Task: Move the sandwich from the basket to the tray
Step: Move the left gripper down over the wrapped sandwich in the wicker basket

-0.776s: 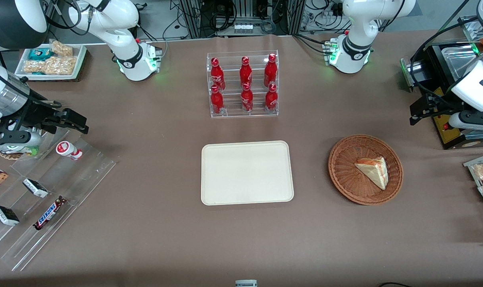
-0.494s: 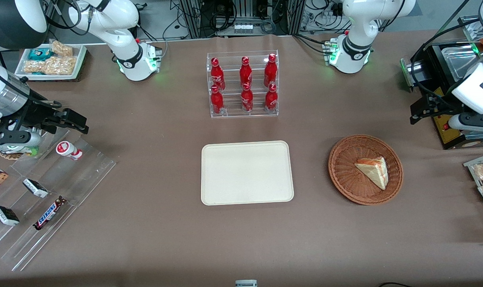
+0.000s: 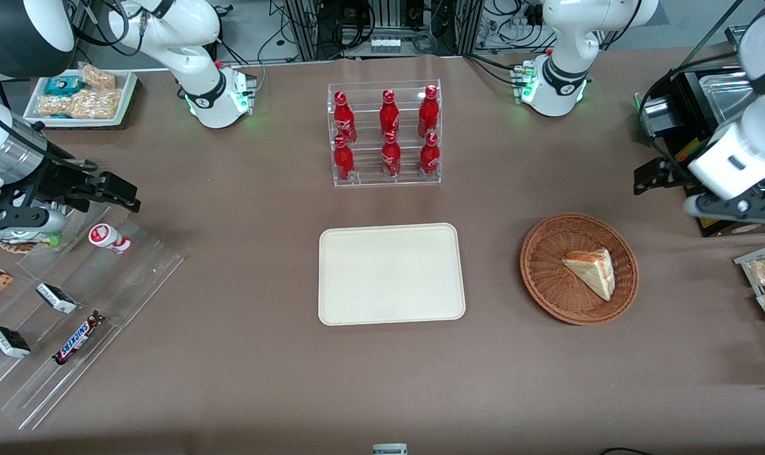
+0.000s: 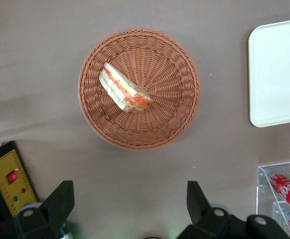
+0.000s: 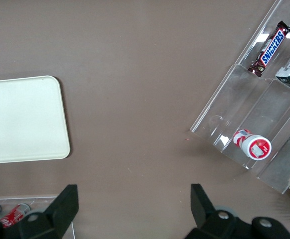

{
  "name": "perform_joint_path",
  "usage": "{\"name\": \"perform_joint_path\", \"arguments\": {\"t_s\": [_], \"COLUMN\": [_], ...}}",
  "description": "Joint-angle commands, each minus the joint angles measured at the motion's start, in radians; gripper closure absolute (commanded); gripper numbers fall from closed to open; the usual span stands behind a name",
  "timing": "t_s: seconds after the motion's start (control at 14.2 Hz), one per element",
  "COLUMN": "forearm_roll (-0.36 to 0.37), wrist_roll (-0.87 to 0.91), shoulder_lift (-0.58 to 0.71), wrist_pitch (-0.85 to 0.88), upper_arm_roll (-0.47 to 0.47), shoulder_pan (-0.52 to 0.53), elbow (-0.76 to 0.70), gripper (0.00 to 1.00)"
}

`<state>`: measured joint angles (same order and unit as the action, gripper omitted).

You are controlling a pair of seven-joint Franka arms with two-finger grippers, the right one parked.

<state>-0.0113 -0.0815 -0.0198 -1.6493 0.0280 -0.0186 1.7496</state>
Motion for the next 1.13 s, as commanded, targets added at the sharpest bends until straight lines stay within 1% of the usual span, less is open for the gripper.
{"name": "perform_joint_path", "arguments": {"t_s": [0.0,0.14,0.28,0.35,0.42,0.64,0.78,0.85,0.92,1.06], "forearm_roll": [0.014,0.046,0.05,0.054,0.056,0.065,0.067,0.067,0.067,0.067], "wrist_roll": [0.022,0.06,0.13,0.193,0.298,0.611,0.873,0.946,0.982,0.991], "shoulder_lift": [0.009,0.006,0.001,-0.003,-0.021,-0.083,-0.126,-0.146,-0.163,-0.198], "wrist_pitch": [-0.18,-0.347,-0.534,-0.62,-0.683,-0.733,-0.794,-0.819,-0.839,-0.859], "upper_arm_roll": [0.009,0.01,0.009,0.007,0.007,-0.003,-0.005,-0.005,-0.005,-0.025], "shoulder_pan": [0.012,0.012,0.012,0.012,0.012,0.012,0.012,0.012,0.012,0.012], "elbow": [0.179,0.301,0.42,0.465,0.485,0.473,0.47,0.47,0.47,0.461], "gripper": [0.0,0.0,0.0,0.0,0.0,0.0,0.0,0.0,0.0,0.0]}}
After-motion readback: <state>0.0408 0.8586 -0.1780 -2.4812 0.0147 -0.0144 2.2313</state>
